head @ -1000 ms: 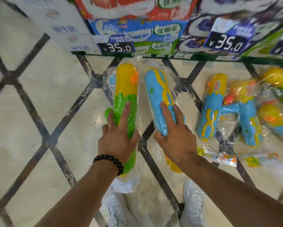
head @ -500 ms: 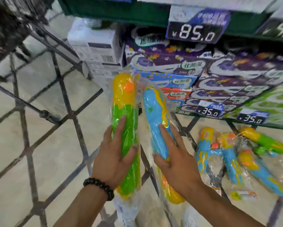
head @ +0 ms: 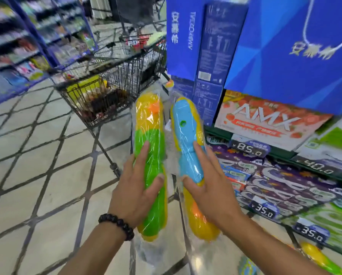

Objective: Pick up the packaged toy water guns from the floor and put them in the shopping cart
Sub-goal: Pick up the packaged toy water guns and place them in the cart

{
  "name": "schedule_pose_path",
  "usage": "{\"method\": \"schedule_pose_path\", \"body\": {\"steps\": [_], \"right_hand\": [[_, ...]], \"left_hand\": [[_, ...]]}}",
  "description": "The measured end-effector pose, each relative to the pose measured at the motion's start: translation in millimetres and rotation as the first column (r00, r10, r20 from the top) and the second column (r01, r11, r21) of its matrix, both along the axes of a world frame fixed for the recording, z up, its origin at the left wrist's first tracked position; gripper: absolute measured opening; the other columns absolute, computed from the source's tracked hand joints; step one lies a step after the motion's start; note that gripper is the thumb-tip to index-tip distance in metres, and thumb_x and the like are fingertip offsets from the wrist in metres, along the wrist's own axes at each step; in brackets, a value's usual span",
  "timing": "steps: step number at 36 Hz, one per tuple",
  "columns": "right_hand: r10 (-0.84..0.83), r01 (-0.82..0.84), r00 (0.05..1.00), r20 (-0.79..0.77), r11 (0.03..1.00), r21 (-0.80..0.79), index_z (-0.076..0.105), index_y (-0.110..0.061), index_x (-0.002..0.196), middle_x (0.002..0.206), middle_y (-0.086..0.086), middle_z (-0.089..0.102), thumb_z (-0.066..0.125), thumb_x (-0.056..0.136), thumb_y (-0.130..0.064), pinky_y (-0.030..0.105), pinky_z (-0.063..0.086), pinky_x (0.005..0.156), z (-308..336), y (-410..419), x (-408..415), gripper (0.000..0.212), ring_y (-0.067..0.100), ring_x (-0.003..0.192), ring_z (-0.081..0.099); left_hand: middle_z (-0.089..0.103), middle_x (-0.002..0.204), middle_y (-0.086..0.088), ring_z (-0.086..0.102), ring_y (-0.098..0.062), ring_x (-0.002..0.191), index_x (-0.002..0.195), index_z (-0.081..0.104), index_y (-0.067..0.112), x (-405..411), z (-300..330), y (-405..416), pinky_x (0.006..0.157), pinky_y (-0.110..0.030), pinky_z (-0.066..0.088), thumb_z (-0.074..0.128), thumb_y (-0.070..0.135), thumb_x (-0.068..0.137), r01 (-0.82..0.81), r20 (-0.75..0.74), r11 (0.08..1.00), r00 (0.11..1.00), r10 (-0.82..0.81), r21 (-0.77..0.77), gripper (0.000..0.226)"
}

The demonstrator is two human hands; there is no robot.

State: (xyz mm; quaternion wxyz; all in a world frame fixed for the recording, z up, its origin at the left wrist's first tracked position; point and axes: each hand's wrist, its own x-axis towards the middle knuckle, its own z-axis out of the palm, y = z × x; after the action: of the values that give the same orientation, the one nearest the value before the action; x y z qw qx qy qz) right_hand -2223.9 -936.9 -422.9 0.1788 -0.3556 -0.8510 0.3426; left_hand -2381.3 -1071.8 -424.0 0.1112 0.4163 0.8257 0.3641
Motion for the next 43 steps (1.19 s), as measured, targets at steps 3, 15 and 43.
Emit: {"method": "schedule_pose_path", "body": {"steps": [3, 15, 43], "right_hand": [[0.061, -0.059, 0.997, -0.053, 0.998, 0.034, 0.004, -0.067, 0.150, 0.166, -0.030, 0.000, 0.064, 0.092, -0.047, 0.045, 0.039, 0.111, 60, -10, -13, 0.086, 0.004, 0.151, 0.022], [0.364, -0.343, 0.888, -0.280, 0.931, 0.123, 0.009, -0.057, 0.156, 0.170, -0.013, 0.012, 0.065, 0.093, -0.046, 0.037, 0.024, 0.122, 251, -98, -86, 0.085, 0.000, 0.154, 0.008], [0.775, -0.736, 0.498, -0.390, 0.615, 0.283, 0.007, -0.052, 0.157, 0.164, -0.006, 0.027, 0.065, 0.089, -0.048, 0.050, 0.038, 0.114, 361, -502, -348, 0.089, 0.016, 0.150, 0.028]], "left_hand": [[0.033, 0.156, 0.003, 0.035, -0.018, 0.143, 0.150, -0.004, 0.065, 1, 61, -23, 0.106, -0.049, 0.046, 0.058, 0.053, 0.093, -0.064, -0.085, 0.998, 0.994, 0.065, 0.021, 0.085], [0.029, 0.161, -0.002, 0.034, -0.019, 0.146, 0.150, -0.002, 0.064, -7, 251, -147, 0.109, -0.046, 0.043, 0.060, 0.050, 0.093, -0.354, -0.259, 0.919, 0.884, 0.389, 0.173, 0.086], [0.024, 0.165, -0.005, 0.029, -0.023, 0.150, 0.148, -0.006, 0.067, -150, 376, -568, 0.113, -0.049, 0.038, 0.057, 0.059, 0.092, -0.773, -0.305, 0.553, 0.470, 0.828, 0.311, 0.084]]}}
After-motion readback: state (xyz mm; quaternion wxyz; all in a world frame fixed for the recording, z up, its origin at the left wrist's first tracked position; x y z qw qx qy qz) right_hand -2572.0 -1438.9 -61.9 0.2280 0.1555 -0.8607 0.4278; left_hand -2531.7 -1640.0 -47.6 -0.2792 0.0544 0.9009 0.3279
